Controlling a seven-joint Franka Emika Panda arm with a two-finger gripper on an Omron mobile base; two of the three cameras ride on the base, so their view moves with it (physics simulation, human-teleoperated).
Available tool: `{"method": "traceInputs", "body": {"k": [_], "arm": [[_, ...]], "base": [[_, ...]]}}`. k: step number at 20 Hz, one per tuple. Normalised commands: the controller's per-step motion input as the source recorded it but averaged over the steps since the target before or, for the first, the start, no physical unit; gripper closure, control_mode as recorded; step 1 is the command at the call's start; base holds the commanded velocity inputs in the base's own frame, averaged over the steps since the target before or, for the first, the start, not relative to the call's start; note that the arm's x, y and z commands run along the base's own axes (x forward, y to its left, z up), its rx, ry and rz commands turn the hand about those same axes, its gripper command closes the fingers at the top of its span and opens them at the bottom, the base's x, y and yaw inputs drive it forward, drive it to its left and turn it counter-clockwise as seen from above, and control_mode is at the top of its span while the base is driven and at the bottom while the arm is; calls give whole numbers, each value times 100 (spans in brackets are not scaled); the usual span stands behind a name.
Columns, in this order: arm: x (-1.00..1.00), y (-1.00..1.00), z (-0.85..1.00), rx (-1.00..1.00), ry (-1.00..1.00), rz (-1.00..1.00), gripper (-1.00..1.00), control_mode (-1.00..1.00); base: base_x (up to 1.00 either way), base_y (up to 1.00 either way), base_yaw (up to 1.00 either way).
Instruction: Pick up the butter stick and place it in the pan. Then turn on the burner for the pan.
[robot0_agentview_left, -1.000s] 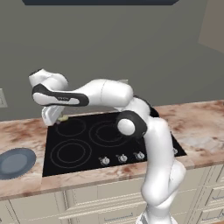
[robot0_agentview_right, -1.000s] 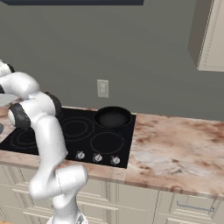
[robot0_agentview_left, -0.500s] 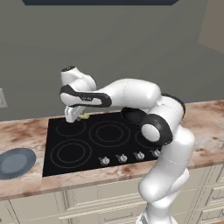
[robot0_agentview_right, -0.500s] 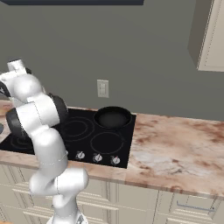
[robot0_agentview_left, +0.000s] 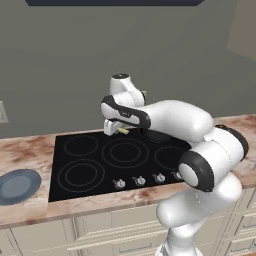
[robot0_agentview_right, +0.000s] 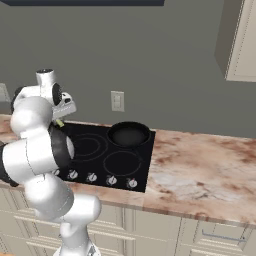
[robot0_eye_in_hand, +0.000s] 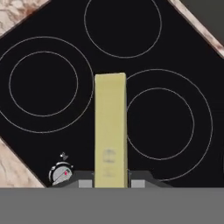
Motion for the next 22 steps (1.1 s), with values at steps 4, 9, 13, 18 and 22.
{"method": "traceInputs", "body": {"k": [4,9,13,18,22], "arm": [[2,-86,28,5,0,-12,100,-100],[19,-86,11,4,0,-15,100,-100],[29,-87,0,4,0,-17,100,-100],[34,-75,0,5,4,-17,100,-100],[31,-55,0,1,9,-14,100,-100]], "base": [[0,0,0],[0,0,0],[0,0,0],[0,0,0],[0,0,0]]}}
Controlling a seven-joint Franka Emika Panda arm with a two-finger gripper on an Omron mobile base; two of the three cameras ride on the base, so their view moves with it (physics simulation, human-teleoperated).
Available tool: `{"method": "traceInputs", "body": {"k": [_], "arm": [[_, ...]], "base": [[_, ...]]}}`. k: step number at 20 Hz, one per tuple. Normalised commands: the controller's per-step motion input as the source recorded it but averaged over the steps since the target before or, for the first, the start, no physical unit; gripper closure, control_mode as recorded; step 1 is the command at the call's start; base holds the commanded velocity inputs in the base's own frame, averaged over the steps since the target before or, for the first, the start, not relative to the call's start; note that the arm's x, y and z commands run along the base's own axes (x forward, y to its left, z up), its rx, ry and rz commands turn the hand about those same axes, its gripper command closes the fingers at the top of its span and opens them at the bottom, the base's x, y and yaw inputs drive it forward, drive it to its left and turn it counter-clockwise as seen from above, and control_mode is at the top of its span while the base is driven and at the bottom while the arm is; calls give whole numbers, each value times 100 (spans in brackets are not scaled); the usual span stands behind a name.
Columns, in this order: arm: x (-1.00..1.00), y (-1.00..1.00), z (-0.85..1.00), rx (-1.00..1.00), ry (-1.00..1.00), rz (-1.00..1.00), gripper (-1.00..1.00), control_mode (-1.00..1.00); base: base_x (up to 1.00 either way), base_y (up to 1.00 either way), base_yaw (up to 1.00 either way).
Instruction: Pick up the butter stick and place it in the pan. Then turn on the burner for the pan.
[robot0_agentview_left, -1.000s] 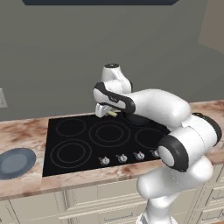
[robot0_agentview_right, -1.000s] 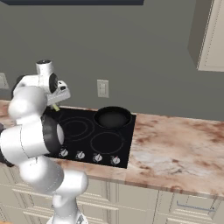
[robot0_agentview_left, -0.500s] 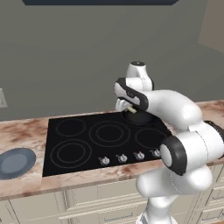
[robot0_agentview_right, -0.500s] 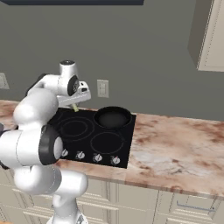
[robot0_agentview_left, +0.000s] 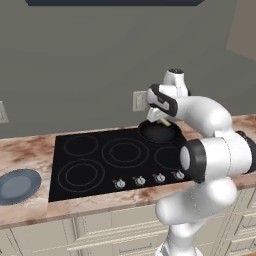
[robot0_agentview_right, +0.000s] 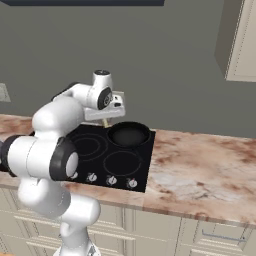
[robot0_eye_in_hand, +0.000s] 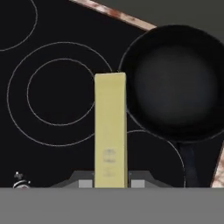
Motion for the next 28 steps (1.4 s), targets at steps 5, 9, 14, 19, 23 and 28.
{"method": "traceInputs", "body": {"k": [5,9,14,19,23,28], "arm": [[28,-40,-8,0,9,-16,100,-100],[23,-40,-26,0,5,-11,100,-100],[28,-30,-43,1,1,-6,100,-100],[41,-5,-39,0,2,-5,100,-100],[38,-3,-34,1,0,-5,100,-100],[47,0,-38,1,2,-5,100,-100]], "base": [[0,0,0],[0,0,0],[0,0,0],[0,0,0],[0,0,0],[0,0,0]]}}
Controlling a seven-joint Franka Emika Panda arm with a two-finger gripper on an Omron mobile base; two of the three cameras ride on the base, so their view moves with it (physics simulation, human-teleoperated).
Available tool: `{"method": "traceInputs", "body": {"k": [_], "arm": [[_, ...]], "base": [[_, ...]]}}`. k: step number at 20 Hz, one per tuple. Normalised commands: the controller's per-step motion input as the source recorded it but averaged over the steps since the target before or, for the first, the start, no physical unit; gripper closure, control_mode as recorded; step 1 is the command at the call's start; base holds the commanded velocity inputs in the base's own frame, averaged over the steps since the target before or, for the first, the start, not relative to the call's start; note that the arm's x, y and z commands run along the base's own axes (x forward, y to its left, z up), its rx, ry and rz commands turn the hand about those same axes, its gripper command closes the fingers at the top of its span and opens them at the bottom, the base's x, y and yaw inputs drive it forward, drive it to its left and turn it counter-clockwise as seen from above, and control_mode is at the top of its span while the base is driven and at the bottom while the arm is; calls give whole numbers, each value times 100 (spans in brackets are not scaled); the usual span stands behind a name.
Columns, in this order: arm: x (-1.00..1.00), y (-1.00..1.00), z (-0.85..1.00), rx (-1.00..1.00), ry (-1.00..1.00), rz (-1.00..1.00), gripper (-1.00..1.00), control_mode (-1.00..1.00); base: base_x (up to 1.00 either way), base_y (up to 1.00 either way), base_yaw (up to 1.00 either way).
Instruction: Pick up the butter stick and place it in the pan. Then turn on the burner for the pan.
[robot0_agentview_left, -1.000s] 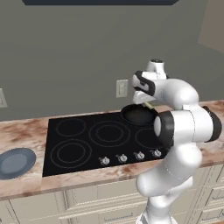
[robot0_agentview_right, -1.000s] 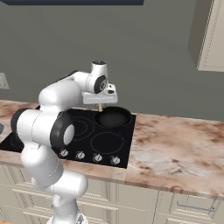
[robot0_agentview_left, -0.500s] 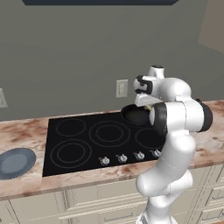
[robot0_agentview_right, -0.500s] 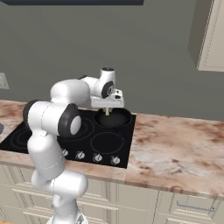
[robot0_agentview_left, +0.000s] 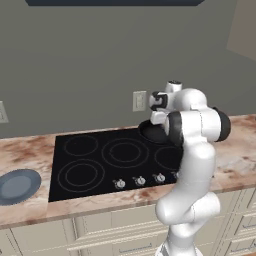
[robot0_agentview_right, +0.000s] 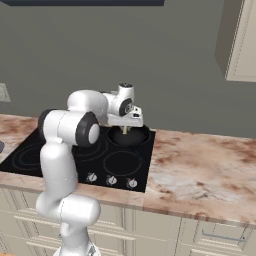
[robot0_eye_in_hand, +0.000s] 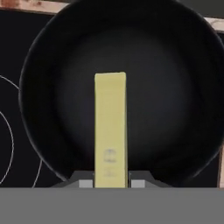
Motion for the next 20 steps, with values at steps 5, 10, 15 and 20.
{"method": "traceInputs", "body": {"k": [5,10,15,20], "arm": [[46,0,-39,2,1,-5,100,-100],[42,-1,-35,2,0,-3,100,-100],[23,-2,-28,1,0,-2,100,-100],[2,0,-25,1,0,0,100,-100]], "base": [[0,0,0],[0,0,0],[0,0,0],[0,0,0]]}}
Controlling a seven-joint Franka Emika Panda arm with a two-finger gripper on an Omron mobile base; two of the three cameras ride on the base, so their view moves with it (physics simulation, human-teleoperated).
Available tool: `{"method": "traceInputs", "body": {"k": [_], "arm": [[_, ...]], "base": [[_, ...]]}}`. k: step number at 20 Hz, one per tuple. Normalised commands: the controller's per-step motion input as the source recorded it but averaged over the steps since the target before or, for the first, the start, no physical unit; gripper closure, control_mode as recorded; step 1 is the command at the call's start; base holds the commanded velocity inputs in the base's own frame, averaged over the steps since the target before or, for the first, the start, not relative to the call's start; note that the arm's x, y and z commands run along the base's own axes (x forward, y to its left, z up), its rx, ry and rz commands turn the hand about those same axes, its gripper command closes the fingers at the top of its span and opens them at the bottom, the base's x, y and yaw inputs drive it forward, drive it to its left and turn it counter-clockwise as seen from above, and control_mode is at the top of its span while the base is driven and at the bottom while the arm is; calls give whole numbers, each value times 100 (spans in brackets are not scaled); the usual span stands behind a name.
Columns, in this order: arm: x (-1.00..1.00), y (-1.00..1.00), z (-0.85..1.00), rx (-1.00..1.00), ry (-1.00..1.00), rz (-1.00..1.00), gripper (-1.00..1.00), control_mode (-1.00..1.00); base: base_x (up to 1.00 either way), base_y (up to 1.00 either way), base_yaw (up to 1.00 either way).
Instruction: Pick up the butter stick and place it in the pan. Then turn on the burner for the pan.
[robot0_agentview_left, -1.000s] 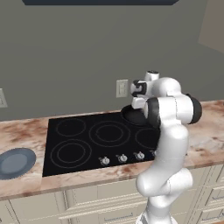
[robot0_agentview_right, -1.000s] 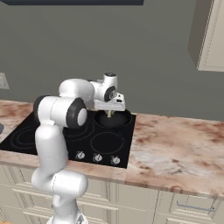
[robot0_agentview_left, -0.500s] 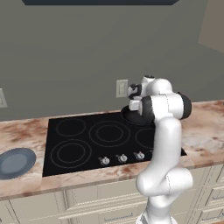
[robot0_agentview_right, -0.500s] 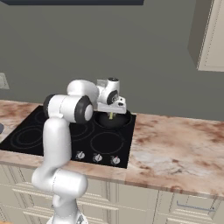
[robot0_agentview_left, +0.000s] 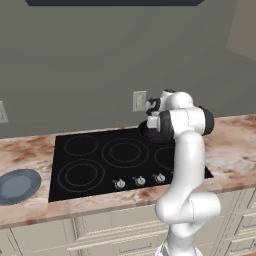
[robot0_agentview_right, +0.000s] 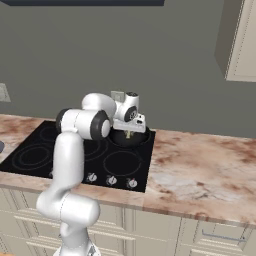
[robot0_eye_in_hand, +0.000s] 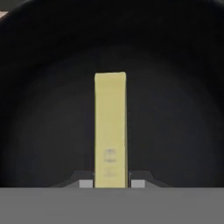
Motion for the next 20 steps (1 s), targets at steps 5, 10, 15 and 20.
{"method": "traceInputs", "body": {"k": [5,10,15,20], "arm": [[0,0,-13,0,2,0,-100,-100],[0,0,0,0,0,0,-100,-100],[0,0,0,0,0,0,-100,-100],[-2,0,6,0,0,0,-100,-100]], "base": [[0,0,0],[0,0,0],[0,0,0],[0,0,0]]}}
